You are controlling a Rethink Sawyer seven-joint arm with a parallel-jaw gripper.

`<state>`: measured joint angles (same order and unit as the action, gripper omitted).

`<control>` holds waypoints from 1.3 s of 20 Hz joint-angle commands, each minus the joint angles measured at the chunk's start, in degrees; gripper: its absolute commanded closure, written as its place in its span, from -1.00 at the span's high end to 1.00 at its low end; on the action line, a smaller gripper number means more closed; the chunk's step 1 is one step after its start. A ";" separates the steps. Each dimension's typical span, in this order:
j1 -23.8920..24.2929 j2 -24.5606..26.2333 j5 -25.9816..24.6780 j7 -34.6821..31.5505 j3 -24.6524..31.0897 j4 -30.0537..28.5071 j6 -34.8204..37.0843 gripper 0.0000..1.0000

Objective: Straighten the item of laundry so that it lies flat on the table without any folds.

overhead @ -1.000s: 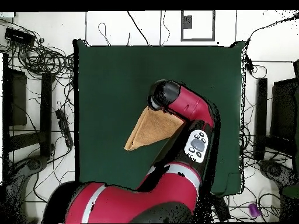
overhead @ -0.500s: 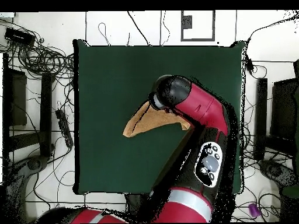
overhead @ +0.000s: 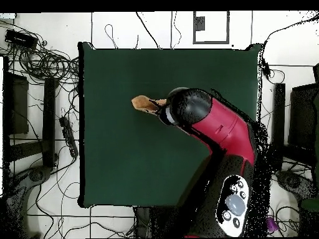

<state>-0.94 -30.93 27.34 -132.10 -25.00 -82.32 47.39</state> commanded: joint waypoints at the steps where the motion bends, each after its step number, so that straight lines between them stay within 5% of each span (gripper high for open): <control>1: -1.72 -2.46 -0.94 -7.02 4.59 -12.67 -1.06 -1.00; 10: -0.24 -2.98 -0.66 -4.77 7.09 -14.82 -4.95 -1.00; 15: -1.16 -1.67 -3.88 -4.65 5.01 -11.07 -3.03 -1.00; 18: 1.47 -1.93 -1.96 -1.74 8.65 -13.71 -6.89 -1.00; 26: 1.05 -2.22 -2.08 -4.47 9.44 -15.07 -9.36 -1.00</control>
<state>0.36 -34.28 25.07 -132.10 -24.14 -89.76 41.76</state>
